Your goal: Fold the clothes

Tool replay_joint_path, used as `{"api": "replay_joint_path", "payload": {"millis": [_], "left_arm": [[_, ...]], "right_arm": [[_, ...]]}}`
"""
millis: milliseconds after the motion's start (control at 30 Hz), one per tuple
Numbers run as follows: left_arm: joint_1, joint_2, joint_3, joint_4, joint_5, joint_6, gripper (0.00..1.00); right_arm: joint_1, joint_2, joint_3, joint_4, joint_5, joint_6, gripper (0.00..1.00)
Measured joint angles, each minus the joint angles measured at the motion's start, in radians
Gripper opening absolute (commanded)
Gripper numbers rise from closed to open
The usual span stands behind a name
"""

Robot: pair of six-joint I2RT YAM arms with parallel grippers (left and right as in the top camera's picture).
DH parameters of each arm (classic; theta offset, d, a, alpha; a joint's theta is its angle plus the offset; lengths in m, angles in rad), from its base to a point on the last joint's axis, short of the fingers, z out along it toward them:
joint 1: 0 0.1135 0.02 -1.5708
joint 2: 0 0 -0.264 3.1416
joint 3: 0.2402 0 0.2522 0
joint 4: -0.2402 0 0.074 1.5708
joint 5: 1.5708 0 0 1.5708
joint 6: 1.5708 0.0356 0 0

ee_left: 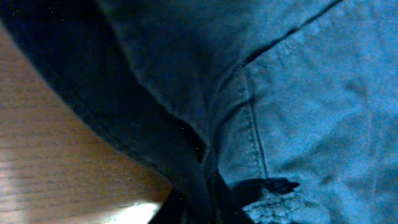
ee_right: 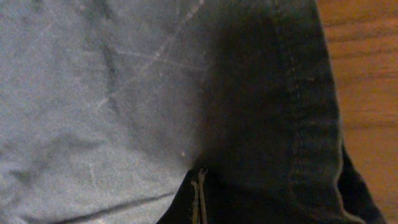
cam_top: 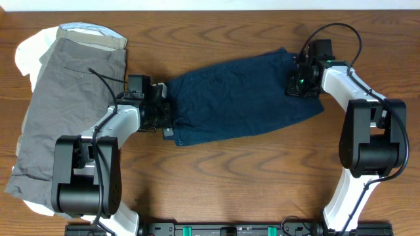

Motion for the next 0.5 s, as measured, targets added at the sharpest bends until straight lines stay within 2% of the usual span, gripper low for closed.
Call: {"api": "replay_joint_path", "payload": {"millis": [233,500], "left_arm": [[0.0,-0.056,-0.004,-0.063,0.007,-0.001,0.06],[0.031,-0.316,-0.006,-0.184,-0.005,-0.01,0.06]], "right_arm": [[0.0,0.0,0.006,-0.042,-0.012,0.003,0.01],[-0.002,0.005,0.007,-0.08,-0.101,0.003,0.01]]}}
